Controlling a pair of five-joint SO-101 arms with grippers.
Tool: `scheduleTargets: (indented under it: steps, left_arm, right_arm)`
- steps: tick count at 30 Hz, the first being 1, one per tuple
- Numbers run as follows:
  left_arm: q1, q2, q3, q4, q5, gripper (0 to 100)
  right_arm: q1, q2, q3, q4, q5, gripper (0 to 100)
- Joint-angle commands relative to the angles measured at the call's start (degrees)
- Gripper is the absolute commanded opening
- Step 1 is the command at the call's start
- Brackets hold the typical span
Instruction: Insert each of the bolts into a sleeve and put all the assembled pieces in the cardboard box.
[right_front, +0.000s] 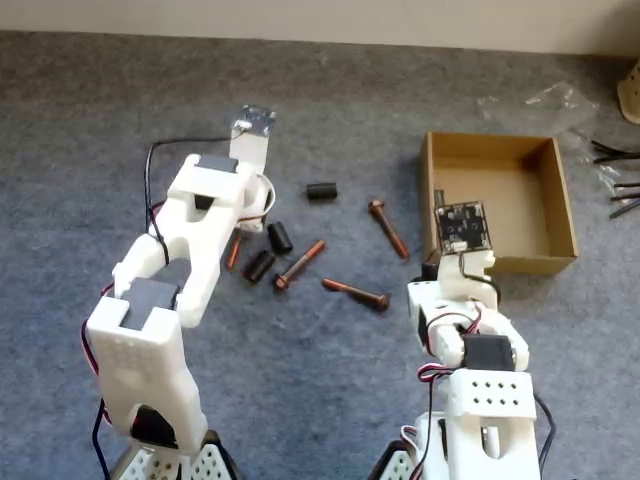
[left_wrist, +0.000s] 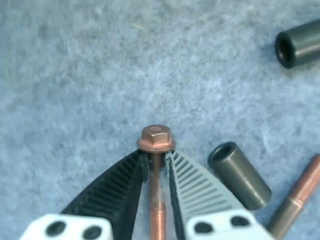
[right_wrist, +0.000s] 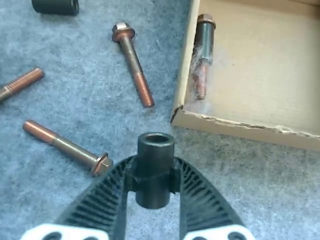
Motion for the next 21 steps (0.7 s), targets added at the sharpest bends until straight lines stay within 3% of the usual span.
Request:
scheduleTargets:
  steps: [1,4,8,14,21]
  left_arm:
    - [-0.4,-5.8,-4.0,0.4,-1.3,0]
    - [-0.1,-9.1,-3.8,0.4,-1.8,0]
    - [0.5,-13.3,-4.4,3.7,-9.0,0]
    - [0.4,-20.1,-3.8,4.8,-13.8,0]
    - [3.6,-27.7,-3.8,4.6,-14.3,0]
  right_arm:
    - [-3.8,-0.8,-0.7,-1.4,0.4,0.5]
    - [-4.4,-0.8,-0.7,-1.4,0.4,0.5]
    - [-4.4,-0.8,-0.7,-1.4,0.4,0.5]
    - [-4.5,-0.8,-0.7,-2.1,0.7,0.5]
    - [-4.5,-0.7,2.4,-9.4,0.7,0.5]
